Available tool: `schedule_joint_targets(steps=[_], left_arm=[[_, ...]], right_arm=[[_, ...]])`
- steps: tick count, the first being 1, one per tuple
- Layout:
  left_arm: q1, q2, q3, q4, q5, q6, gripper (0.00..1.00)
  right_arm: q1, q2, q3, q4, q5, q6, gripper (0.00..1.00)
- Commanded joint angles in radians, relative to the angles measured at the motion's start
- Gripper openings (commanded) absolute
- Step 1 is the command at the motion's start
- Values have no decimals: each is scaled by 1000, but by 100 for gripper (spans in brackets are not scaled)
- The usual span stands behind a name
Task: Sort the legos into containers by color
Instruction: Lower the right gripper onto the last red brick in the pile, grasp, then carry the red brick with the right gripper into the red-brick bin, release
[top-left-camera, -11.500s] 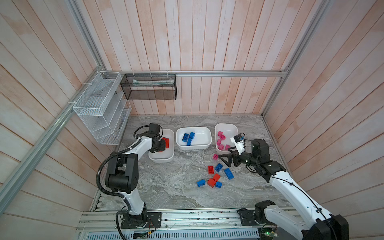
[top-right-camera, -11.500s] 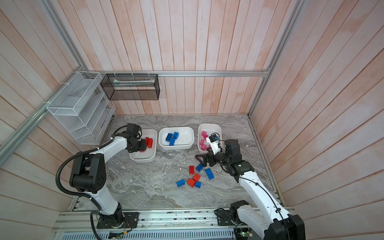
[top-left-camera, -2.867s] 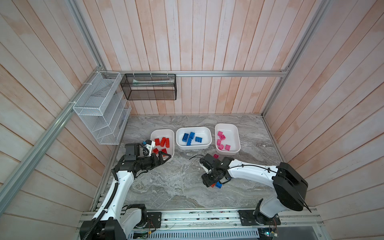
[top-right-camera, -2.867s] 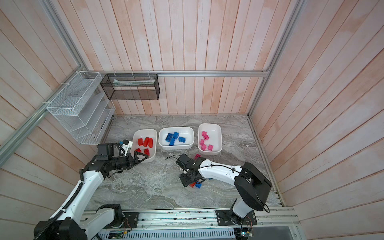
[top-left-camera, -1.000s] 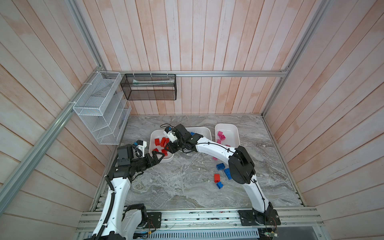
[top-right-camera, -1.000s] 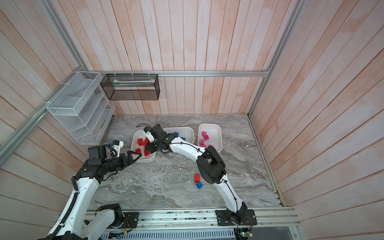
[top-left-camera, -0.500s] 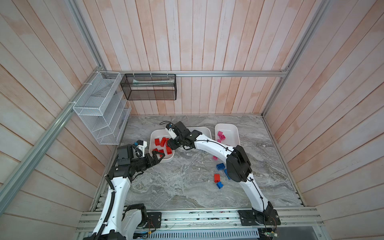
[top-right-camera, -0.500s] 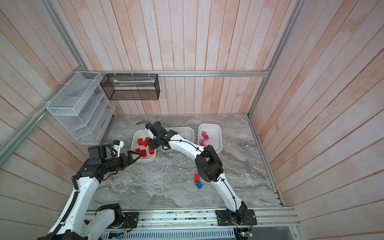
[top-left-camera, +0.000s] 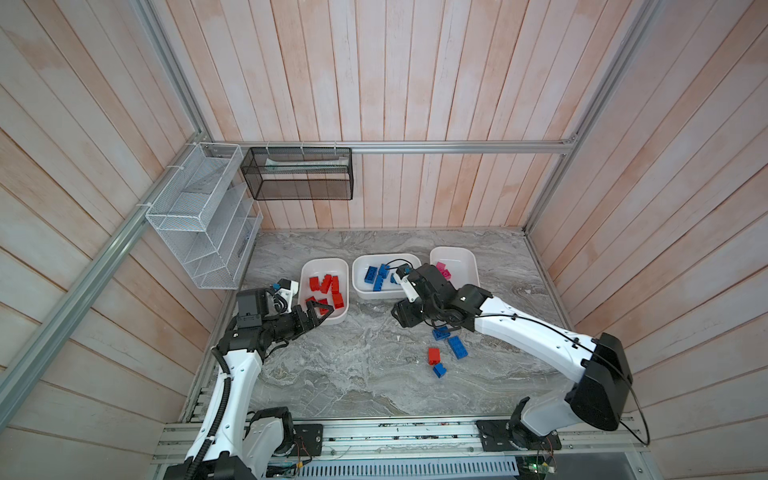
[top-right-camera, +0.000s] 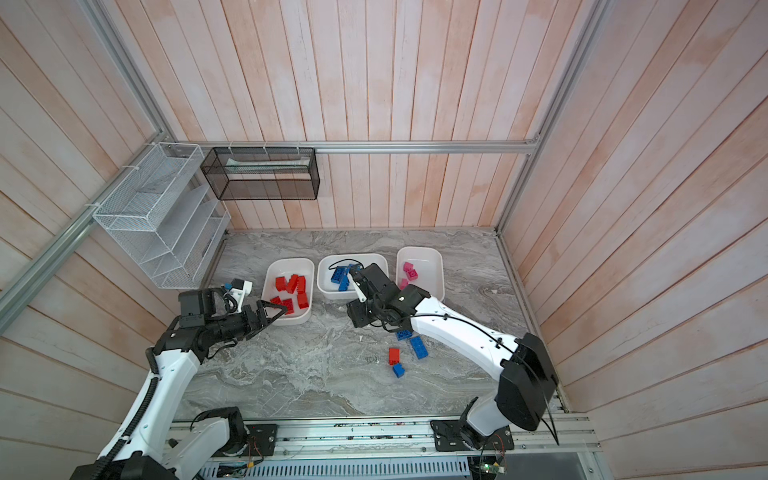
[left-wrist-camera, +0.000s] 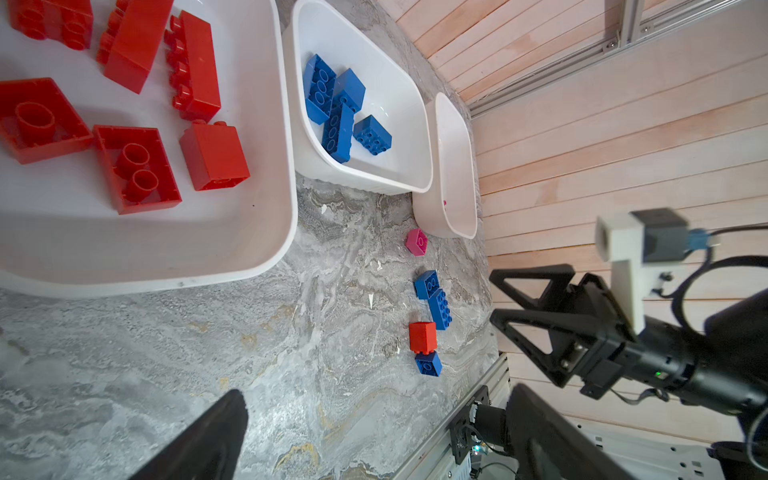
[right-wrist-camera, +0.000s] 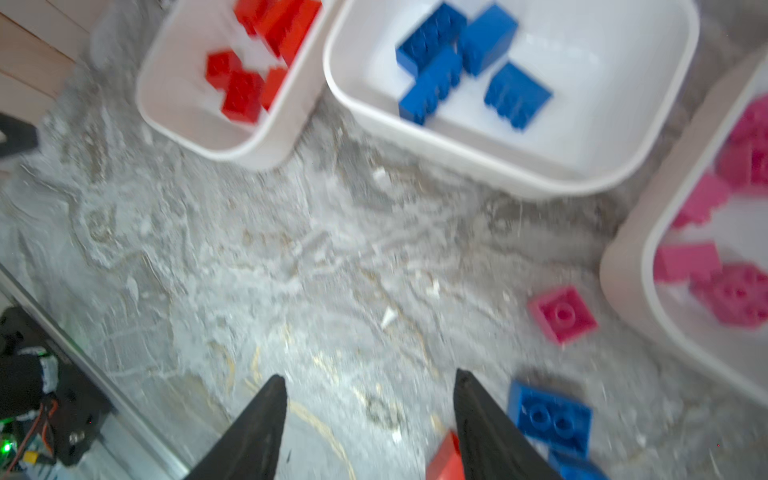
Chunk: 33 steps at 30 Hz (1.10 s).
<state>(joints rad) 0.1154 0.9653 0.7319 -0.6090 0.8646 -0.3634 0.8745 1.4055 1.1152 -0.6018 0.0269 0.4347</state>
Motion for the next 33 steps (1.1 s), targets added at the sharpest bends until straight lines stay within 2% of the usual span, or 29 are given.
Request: schedule_joint_targets(steps=[1,5,7,13,19,24,31,33], left_arm=[[-22,6,1,28,30,-9,99],[-74,11,-10,62,17,-41,99],[-90,17,-11,69,9,-45,99],[-91,24,-14,83,7,-46,99],[-91,27,-10,72,-2,-32,99],[-92,32,-19,78,9,-28,99],[-92,39,-15,84,14,-29,99],[-91,37,-10,76,13,-25,99]], right_arm=[[28,-71,-102,-98,75,236,65],[38,-127,-216,-104,130,378,66],[38,-126,-257,-87,139,411,66],[37,-26,-292,35,126,405,66],[35,105,-254,35,133,375,63],[37,142,-263,26,127,372,54],[37,140,-258,13,146,364,27],[38,124,-217,-4,166,346,24]])
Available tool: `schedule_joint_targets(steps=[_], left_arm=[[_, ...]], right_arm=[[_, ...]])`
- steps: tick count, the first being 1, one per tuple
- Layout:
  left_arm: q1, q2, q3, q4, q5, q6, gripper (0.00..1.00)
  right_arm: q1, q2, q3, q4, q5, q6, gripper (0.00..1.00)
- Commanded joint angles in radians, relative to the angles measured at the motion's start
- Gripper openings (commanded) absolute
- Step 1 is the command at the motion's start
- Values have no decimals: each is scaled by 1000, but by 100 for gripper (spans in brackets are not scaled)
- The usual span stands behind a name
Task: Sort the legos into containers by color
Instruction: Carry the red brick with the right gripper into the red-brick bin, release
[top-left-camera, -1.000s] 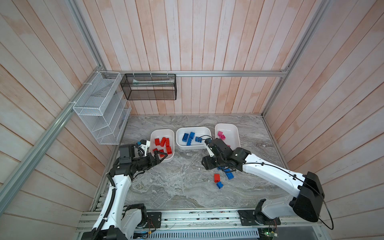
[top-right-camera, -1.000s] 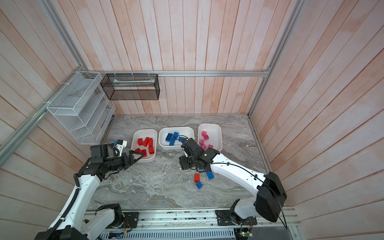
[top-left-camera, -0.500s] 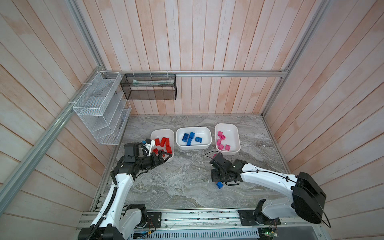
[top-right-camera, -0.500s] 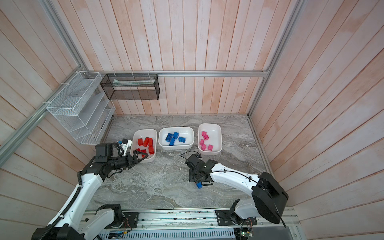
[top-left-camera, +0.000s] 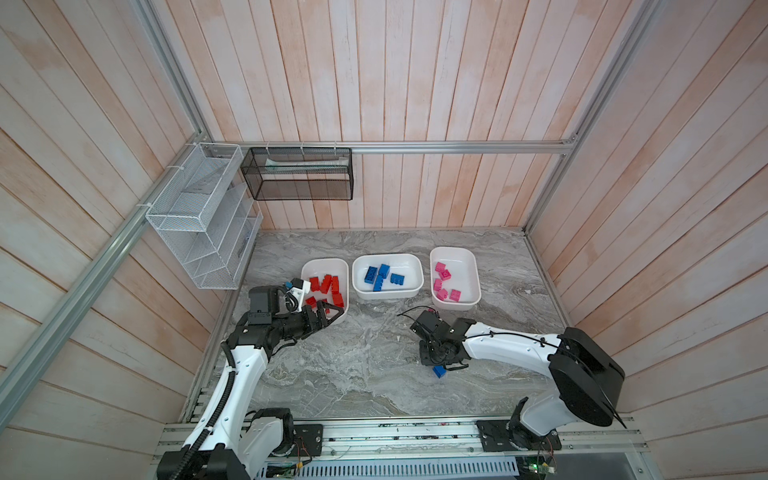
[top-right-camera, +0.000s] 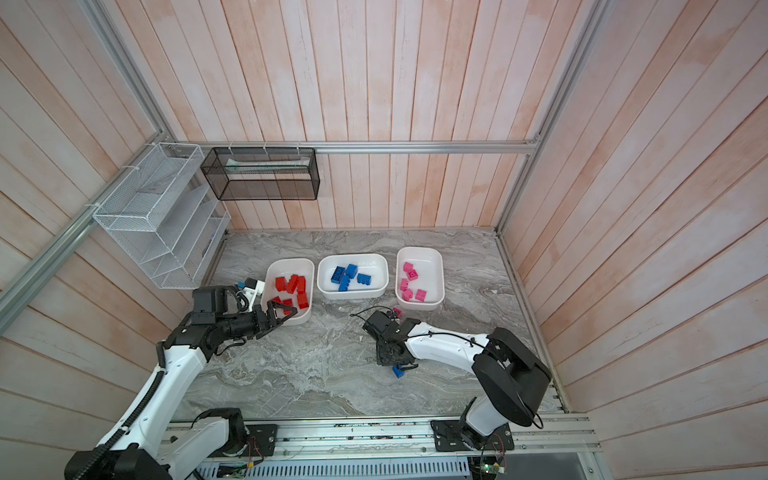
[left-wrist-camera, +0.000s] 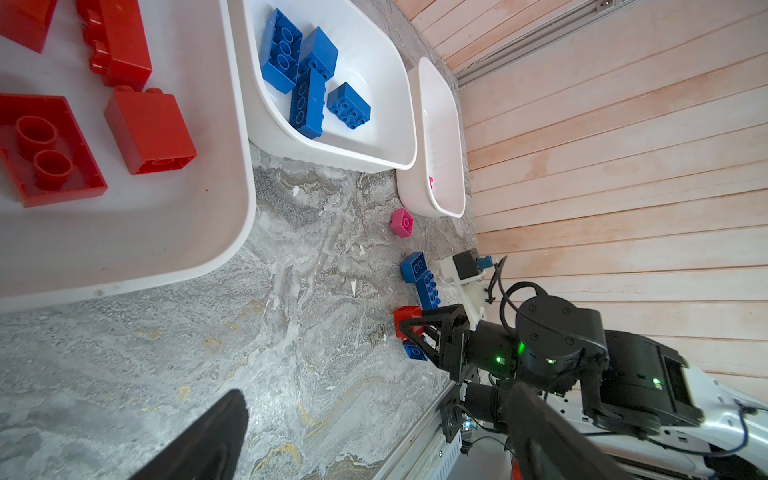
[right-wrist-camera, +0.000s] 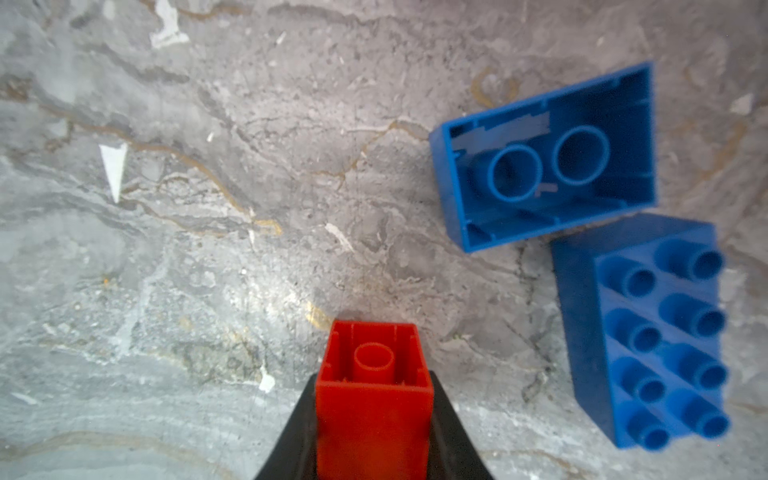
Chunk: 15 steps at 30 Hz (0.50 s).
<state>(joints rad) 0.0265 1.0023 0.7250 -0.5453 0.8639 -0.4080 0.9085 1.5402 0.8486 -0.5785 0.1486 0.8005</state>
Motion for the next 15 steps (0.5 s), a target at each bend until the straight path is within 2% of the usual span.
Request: schedule_joint_targets(steps=[1,5,9,12,15], left_arm=[[-2,-2,-2,7,12,20,99],[2,-14,19,-40,-16,37,99],[52,-45,28,-69,-29,39,99],[87,-73,36,-108,-69,56,99],[99,-88,51,-145,-93,68,99]], right_arm=[[3,-17,79,-30,51,-36,23],[3,-16,209,36,-13,-117,24],[3,15,296,242,-171,-173,24],[3,103,386,361,-276,-206,24],[8,232,529,387,-354,-263,24]])
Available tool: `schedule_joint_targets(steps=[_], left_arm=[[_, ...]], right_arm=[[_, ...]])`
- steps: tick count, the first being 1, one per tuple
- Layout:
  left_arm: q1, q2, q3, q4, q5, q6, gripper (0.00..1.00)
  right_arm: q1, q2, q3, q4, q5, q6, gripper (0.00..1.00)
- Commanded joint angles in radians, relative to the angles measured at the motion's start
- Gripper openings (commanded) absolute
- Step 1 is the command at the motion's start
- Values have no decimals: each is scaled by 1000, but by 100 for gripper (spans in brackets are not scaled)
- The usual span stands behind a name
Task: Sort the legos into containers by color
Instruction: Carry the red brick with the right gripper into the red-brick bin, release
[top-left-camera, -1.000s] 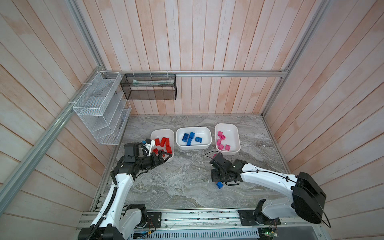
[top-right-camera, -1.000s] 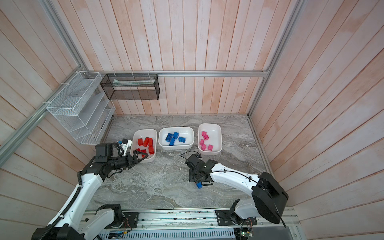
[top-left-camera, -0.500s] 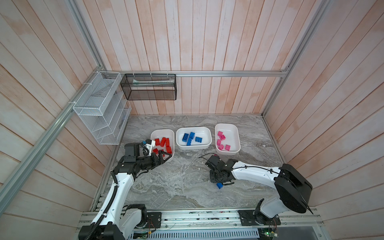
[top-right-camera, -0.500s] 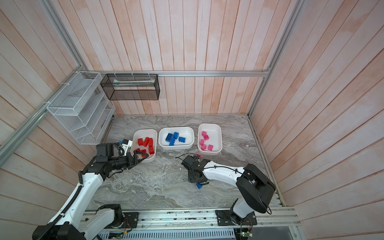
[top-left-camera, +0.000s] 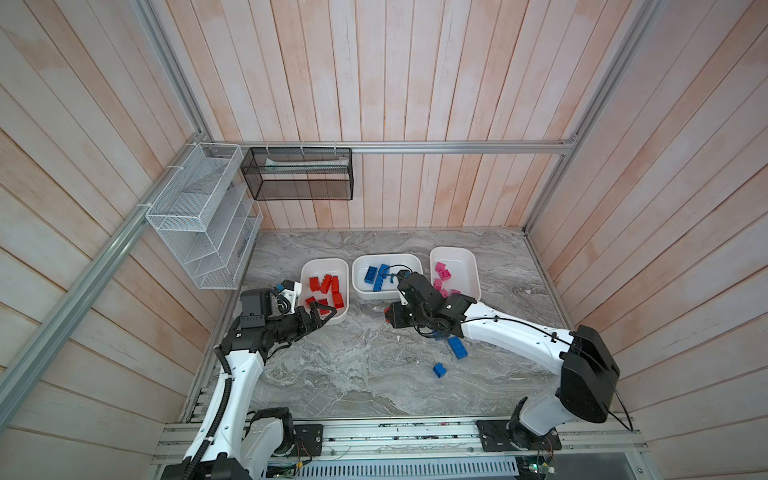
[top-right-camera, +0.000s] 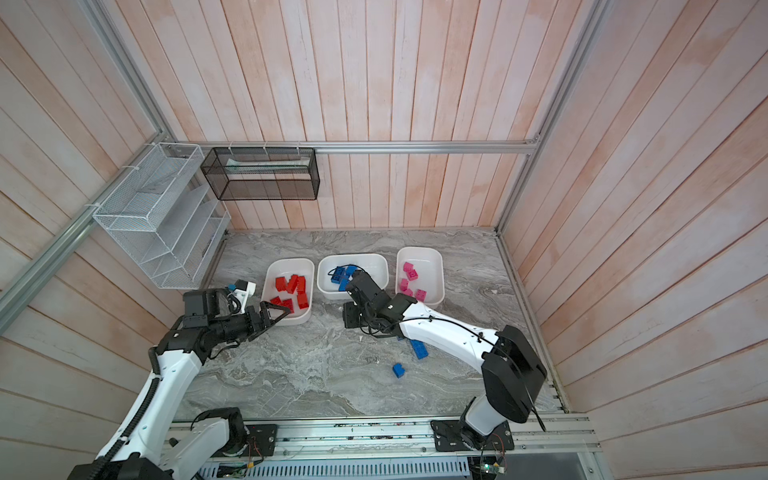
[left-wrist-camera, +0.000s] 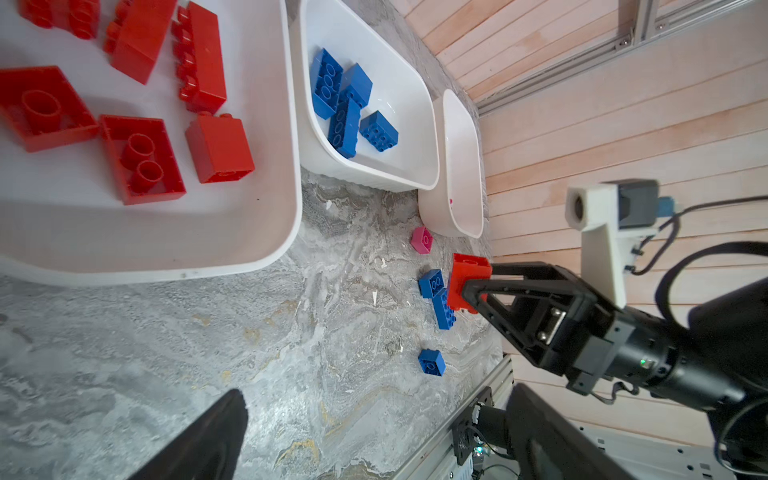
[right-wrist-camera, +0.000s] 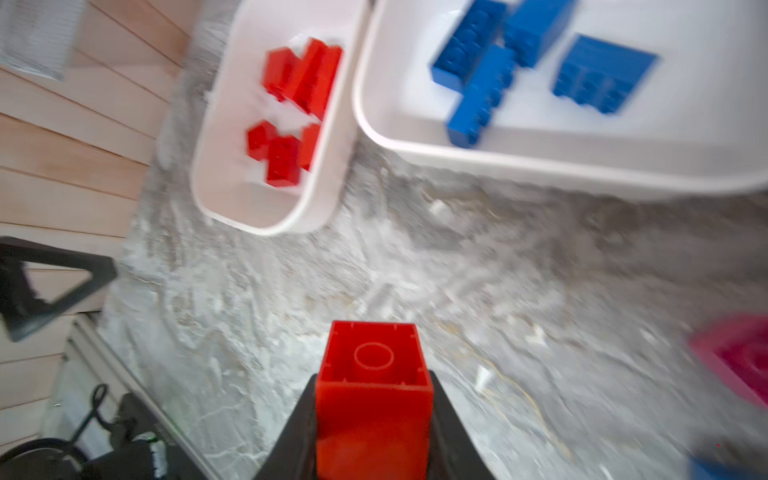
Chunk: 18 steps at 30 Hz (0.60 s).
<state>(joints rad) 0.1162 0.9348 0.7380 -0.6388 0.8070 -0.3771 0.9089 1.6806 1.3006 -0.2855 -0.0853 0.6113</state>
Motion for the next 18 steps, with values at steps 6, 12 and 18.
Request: schedule_joint_targets(steps=[6,12,18], left_arm=[[61,-44,-5,-35,-52,5,100],[70,-57,-13,-45,-77,0,100],[77,-50,-32,-2,-56,-30,100]], right_arm=[[27,326,329,103,-166,-146,24],[34,534,547,55,-230,-183,24],[42,645,658,-6,-261,-212,27]])
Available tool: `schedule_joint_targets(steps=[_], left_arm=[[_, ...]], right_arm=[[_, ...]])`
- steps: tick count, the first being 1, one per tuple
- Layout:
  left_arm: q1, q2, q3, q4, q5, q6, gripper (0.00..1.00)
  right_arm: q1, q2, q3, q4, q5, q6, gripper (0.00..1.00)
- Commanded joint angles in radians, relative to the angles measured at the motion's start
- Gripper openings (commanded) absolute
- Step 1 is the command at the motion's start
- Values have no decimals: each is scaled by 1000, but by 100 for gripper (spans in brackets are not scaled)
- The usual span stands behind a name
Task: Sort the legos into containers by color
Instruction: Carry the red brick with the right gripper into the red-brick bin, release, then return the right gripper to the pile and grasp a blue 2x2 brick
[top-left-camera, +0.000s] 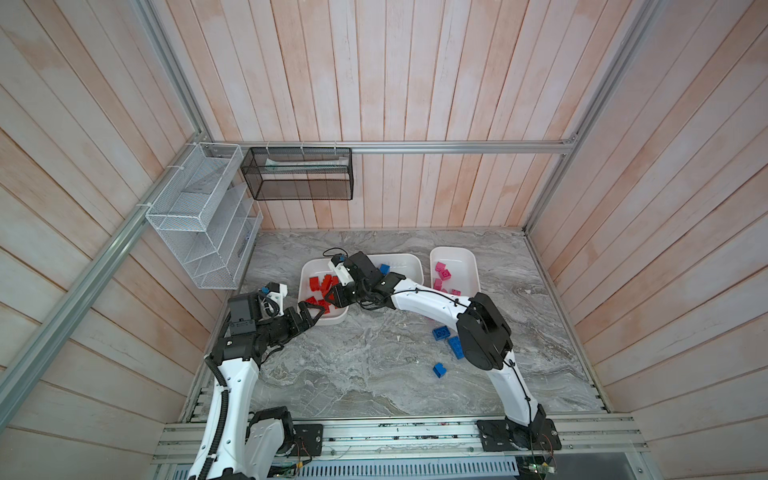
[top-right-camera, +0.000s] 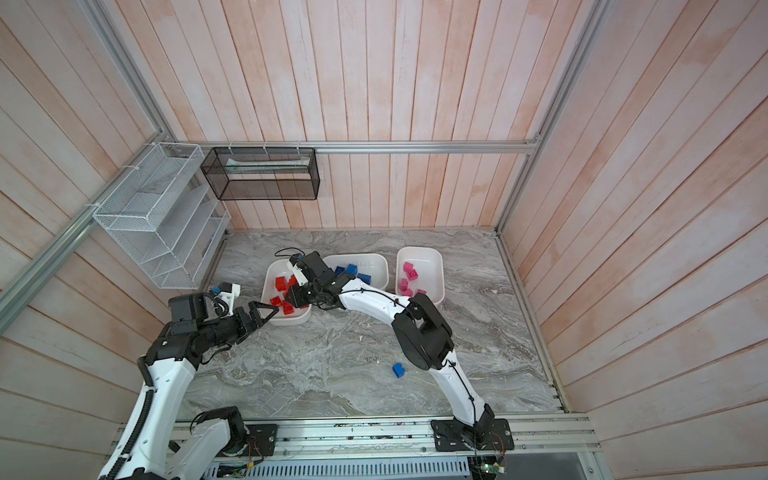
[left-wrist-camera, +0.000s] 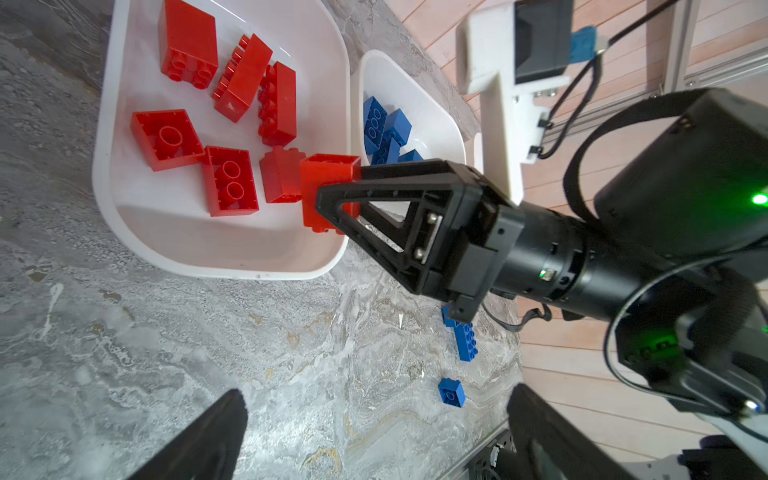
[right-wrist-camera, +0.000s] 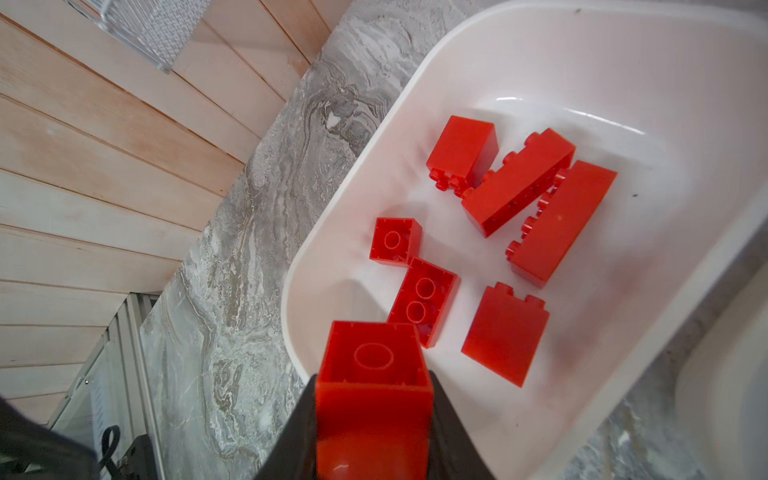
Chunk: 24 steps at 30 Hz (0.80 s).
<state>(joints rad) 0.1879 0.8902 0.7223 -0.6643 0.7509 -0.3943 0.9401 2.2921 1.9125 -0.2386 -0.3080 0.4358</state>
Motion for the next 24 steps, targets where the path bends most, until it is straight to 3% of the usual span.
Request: schedule_joint_targets(steps=[1,6,9,17,24], left_arm=[[7,-5,-14,25,-3,-13,100],[7,7,-10,22,-3,-4,100],[6,12,-16,42,11,-14,100],[4,44,-70,158,129,-83,100],[-20,81,-72,190,171,-76,100]], right_arm=[[14,37,47,-57,-33,-42,28],[14,10,57,-125,-20,-90,46],[3,-66,-6,-116,-3,-90,52],[-43,-422,-384,-121,104,-64,60],[-48,-760,-741,-296,269,76,63]])
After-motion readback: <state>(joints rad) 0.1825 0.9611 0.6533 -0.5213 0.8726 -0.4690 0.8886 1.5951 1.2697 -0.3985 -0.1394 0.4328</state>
